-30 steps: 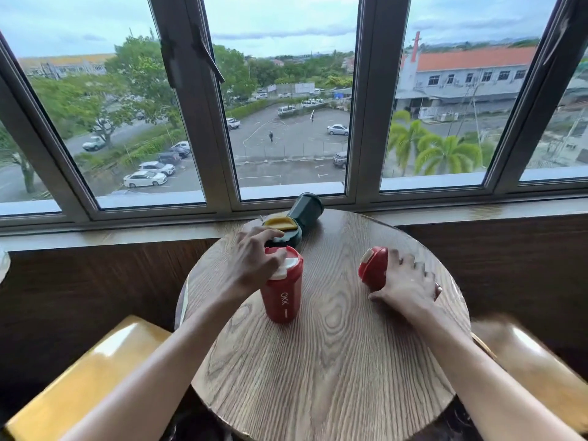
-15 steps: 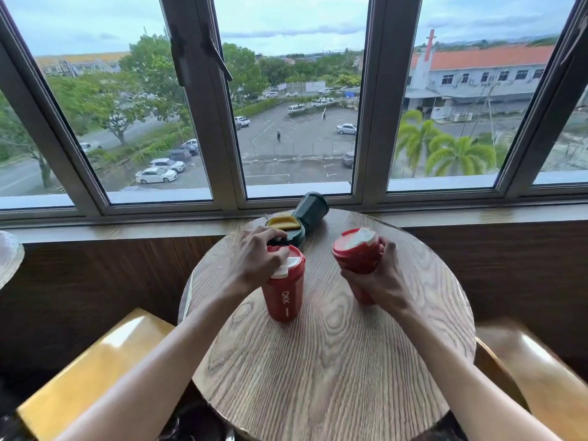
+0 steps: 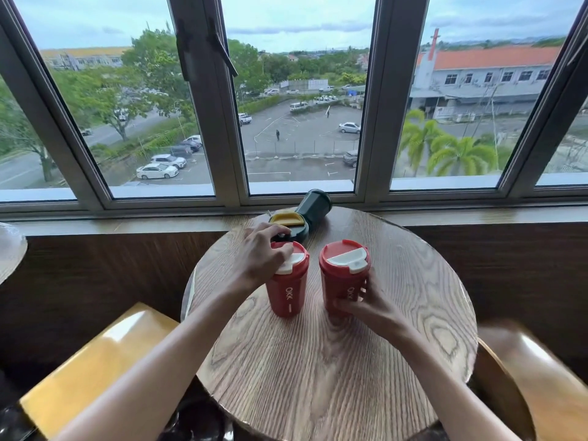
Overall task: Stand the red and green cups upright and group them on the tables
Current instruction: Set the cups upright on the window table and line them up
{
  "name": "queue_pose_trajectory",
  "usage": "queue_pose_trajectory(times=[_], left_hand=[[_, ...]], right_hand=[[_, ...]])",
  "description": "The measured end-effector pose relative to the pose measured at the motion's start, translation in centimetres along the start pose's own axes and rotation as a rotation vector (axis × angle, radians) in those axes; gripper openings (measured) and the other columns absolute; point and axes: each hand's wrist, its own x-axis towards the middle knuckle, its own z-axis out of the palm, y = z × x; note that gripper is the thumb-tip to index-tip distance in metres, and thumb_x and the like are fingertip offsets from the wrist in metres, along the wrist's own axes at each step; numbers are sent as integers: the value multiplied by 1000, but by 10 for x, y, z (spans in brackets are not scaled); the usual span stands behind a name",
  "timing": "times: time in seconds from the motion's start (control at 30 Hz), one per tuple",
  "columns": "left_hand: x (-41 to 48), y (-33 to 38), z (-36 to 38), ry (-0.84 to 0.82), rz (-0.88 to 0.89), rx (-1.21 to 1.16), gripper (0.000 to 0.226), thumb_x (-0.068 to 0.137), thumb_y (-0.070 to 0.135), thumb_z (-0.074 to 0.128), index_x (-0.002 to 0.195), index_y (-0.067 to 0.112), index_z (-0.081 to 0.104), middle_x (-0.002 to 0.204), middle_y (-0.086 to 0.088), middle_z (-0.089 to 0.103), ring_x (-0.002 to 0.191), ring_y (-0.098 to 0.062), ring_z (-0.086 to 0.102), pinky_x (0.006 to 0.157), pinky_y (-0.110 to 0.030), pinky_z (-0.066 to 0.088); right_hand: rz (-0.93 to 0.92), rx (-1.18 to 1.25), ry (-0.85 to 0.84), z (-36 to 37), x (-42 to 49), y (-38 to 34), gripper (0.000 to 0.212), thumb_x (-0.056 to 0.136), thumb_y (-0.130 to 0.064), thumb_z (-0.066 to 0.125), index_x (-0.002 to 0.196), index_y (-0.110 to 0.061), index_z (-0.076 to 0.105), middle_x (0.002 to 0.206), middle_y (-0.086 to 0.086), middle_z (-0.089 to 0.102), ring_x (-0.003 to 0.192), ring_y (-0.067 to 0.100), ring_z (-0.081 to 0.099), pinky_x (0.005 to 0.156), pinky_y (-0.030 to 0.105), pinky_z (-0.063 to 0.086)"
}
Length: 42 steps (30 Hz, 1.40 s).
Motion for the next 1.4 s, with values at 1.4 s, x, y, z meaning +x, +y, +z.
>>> queue_pose_trajectory(times=[1.4], left_hand=[[29,12,0,88,51,163,28,90,27,63,117,21,70,129,-7,61,122,-28,47,98,-37,36]], right_hand=[[151,-208,208,-44,73,-32,27,91,-12,56,117,-7,61,108,12,67,91,20,64,72,27,48]])
